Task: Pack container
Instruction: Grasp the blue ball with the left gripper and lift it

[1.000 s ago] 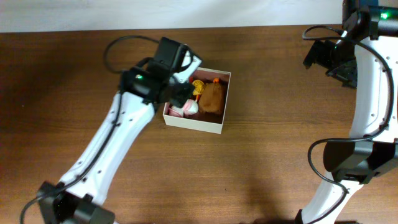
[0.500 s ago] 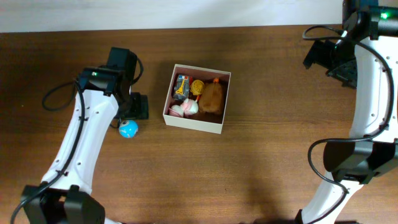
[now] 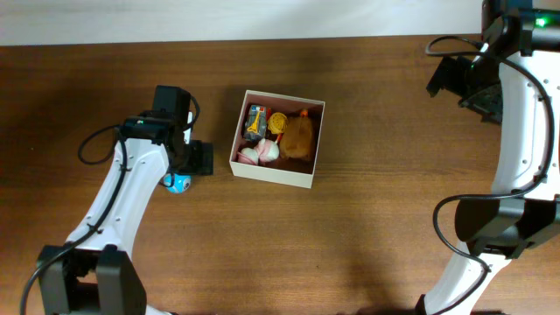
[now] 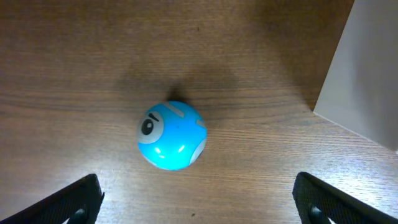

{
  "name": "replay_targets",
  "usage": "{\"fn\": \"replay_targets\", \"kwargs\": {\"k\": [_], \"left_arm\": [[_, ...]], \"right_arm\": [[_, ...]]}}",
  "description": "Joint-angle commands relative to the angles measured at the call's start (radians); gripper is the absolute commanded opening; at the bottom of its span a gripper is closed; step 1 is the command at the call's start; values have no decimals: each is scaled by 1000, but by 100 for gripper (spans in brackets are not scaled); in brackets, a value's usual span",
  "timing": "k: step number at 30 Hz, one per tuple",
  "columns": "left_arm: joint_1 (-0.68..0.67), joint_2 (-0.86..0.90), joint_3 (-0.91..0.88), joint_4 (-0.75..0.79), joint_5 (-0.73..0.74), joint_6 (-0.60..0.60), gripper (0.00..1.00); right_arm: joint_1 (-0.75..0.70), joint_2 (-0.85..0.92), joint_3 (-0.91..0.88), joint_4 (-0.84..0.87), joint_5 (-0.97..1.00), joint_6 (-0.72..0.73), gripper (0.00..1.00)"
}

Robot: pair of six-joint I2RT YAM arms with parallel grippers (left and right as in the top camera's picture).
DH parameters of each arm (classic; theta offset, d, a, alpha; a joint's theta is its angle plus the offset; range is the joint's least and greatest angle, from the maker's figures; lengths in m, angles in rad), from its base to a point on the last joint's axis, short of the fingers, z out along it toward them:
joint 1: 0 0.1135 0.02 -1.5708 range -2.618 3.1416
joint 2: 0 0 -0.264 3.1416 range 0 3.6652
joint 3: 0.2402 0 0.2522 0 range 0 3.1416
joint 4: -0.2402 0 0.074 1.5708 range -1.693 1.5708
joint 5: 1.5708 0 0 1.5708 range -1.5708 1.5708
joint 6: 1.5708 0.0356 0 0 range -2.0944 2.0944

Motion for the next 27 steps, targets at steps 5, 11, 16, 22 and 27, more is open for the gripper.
{"fn": "replay_targets", "kwargs": {"k": [5,11,16,22,27], "left_arm": [[29,83,-27,16,7,38,100],[66,160,-27,38,7,38,100],[69,218,-27,47,7,38,100],[69,247,-27,48,8,38,89],[69,248,-27,46,26,38,61]], "right_arm": [[-1,5,-1,0,-2,8,99],[-1,5,-1,0,-2,8,99],[-1,5,-1,0,-2,8,99],[-1,5,-1,0,-2,8,99],[-1,5,-1,0,-2,8,99]]}}
